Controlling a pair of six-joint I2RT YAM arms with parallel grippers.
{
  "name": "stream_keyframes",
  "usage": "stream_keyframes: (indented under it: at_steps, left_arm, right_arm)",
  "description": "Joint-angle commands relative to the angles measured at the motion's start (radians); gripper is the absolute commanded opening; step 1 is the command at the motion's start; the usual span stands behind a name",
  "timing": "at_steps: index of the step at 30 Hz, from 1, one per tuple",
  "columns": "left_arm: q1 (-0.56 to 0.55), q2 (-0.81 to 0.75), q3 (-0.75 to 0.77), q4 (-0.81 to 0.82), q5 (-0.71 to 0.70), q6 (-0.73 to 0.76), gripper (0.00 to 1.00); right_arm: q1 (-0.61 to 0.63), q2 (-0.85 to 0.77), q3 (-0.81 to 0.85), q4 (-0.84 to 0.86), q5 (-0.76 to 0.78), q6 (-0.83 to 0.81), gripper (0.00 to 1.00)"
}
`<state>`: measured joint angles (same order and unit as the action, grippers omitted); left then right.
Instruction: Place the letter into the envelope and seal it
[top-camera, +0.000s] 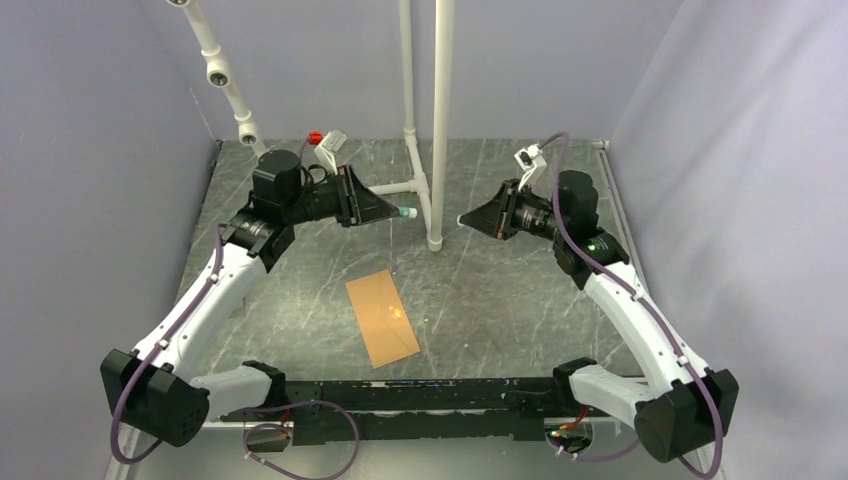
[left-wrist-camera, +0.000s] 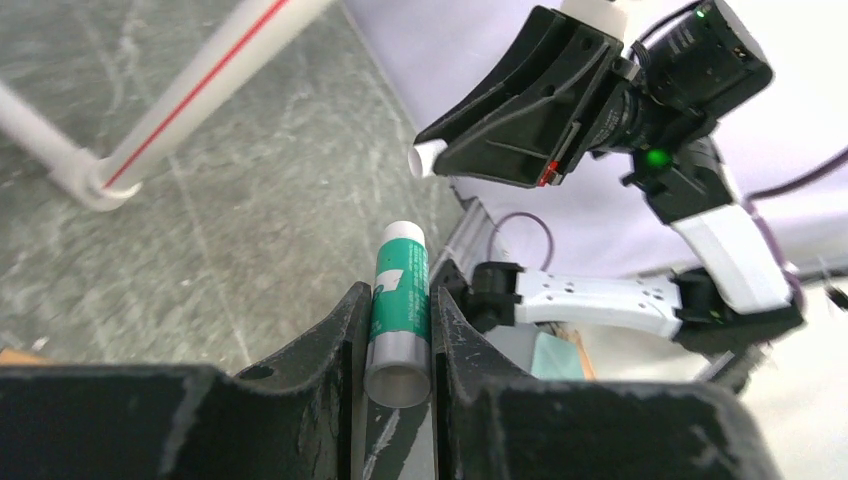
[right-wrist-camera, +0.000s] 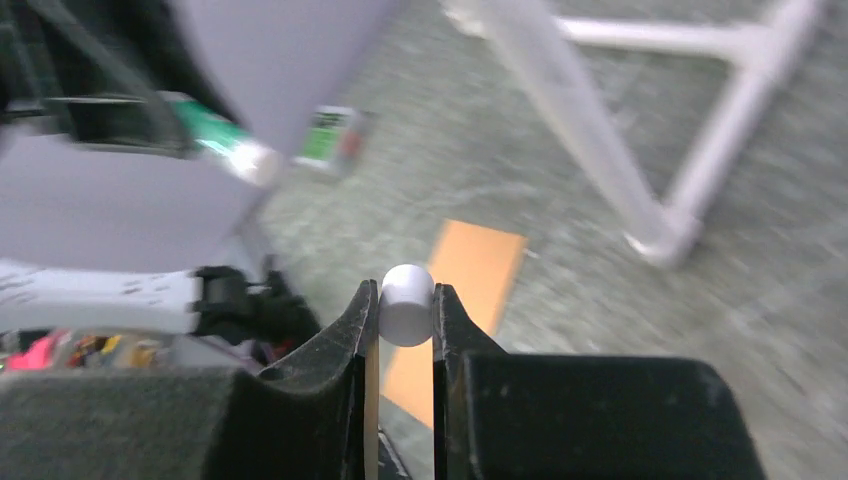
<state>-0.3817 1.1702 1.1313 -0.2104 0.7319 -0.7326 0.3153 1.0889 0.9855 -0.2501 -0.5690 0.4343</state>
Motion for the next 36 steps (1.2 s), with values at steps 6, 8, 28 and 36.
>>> stream_keyframes:
  at_steps: [6,8,28,36]
  left_arm:
    - [0.001,0.031,0.007,0.251,0.253,-0.062,0.02]
    - [0.001,0.029,0.01,0.249,0.259,-0.058,0.02]
    - [0.0,0.022,-0.041,0.312,0.339,-0.073,0.02]
    - [0.0,-0.005,-0.065,0.463,0.332,-0.175,0.02]
  right_arm:
    - [0.082,-0.006,0.059,0.37,-0.342,0.219,0.0]
    - [0.106,0.008,0.09,0.351,-0.335,0.2,0.0]
    - [0.203,0.084,0.172,0.181,-0.201,0.06,0.0]
    - [0.206,0.073,0.142,0.24,-0.231,0.096,0.0]
